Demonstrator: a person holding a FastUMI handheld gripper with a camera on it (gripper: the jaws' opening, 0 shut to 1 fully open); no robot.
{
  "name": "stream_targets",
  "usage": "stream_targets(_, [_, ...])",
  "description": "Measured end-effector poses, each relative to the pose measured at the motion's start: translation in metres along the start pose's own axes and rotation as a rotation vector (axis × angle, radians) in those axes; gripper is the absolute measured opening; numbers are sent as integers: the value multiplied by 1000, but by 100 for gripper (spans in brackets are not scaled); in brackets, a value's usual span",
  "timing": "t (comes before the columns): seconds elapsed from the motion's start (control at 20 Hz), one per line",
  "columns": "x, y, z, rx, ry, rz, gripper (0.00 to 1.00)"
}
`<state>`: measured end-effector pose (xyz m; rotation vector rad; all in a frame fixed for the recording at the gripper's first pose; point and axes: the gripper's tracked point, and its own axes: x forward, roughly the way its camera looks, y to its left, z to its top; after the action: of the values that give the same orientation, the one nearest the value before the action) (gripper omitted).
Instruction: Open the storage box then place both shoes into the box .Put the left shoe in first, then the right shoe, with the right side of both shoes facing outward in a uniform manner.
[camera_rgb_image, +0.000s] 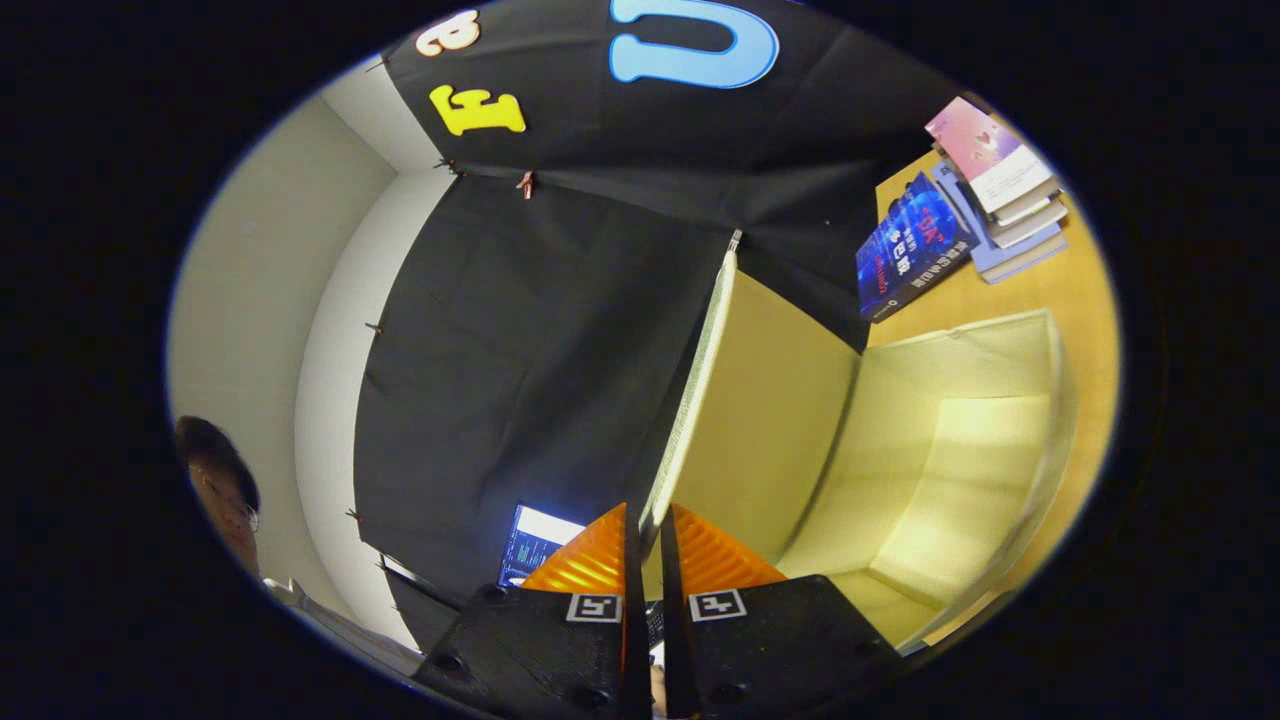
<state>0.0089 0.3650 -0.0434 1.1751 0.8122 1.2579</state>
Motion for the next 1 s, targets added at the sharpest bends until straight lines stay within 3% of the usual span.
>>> stream_targets(0.25, [62,-3,-25,-31,87,-30,23])
stream_targets(0.35, [76,-7,-32,-28,95,-49,39])
stream_targets(0.4, [79,-10,-33,-30,100,-60,60])
stream_targets(0.45, [81,-16,-36,-38,110,-82,69])
stream_targets(0.55, [81,-25,-39,-55,118,-117,97])
stream_targets(0.8, [49,-28,-30,-57,69,-165,97])
stream_targets(1.0, [-16,-37,-10,-75,8,-276,97])
